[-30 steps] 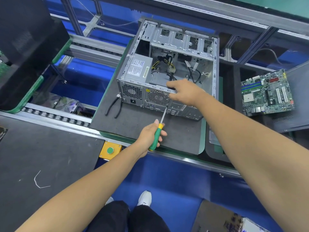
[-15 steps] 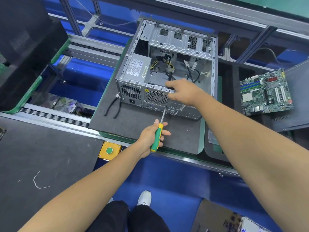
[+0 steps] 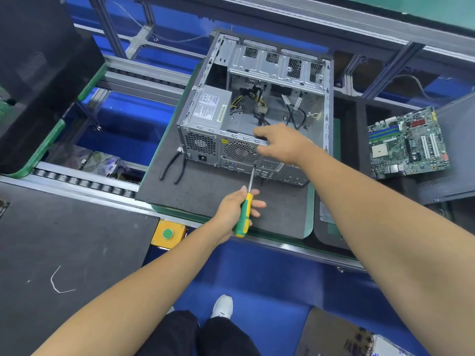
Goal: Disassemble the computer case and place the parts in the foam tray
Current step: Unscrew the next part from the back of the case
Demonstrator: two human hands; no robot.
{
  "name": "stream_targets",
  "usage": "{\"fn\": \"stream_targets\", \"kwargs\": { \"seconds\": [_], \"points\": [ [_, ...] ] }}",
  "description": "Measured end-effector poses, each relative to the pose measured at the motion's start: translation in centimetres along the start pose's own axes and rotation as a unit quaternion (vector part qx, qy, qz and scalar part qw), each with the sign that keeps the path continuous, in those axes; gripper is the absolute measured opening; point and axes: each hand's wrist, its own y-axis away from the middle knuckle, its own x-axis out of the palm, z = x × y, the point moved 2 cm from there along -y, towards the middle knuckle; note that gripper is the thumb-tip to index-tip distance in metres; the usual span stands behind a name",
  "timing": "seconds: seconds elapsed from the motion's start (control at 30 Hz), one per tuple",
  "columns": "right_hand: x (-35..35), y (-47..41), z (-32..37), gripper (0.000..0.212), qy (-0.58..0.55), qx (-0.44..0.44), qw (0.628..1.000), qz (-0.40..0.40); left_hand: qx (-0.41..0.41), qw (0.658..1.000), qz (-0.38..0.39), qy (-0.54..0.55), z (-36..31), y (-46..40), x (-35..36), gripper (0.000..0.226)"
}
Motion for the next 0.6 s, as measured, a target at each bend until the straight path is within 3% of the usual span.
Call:
{"fn": "stream_targets", "kwargs": {
  "seconds": [0.07,0.17,0.33,0.47,0.6],
  "points": [
    [0.0,0.0,0.0,0.022,0.001,0.003,1.000,-0.001,0.007,0.999,-0.032,-0.002,-0.4,-0.2,0.3,0.037],
    [0.1,0.0,0.0,0.021,0.001,0.002,1.000,-0.003,0.050,0.995,-0.069,-0.054,0.3,-0.4,-0.2,0.062],
    [-0.1,0.0,0.1,0.024,0.005,-0.008,1.000,-0.005,0.066,0.996,-0.045,-0.049,0.6,-0.3,-0.9,0.033],
    [-0.1,0.1,0.1,0.025,0.004,-0.010,1.000,-0.005,0.043,0.998,-0.003,-0.041,0.0,-0.1,-0.9,0.043],
    [-0.1,0.0,0.0,0.024,0.005,-0.008,1.000,-0.003,0.059,0.997,0.002,-0.050,-1.9,-1.2,0.4,0.030]
  ]
}}
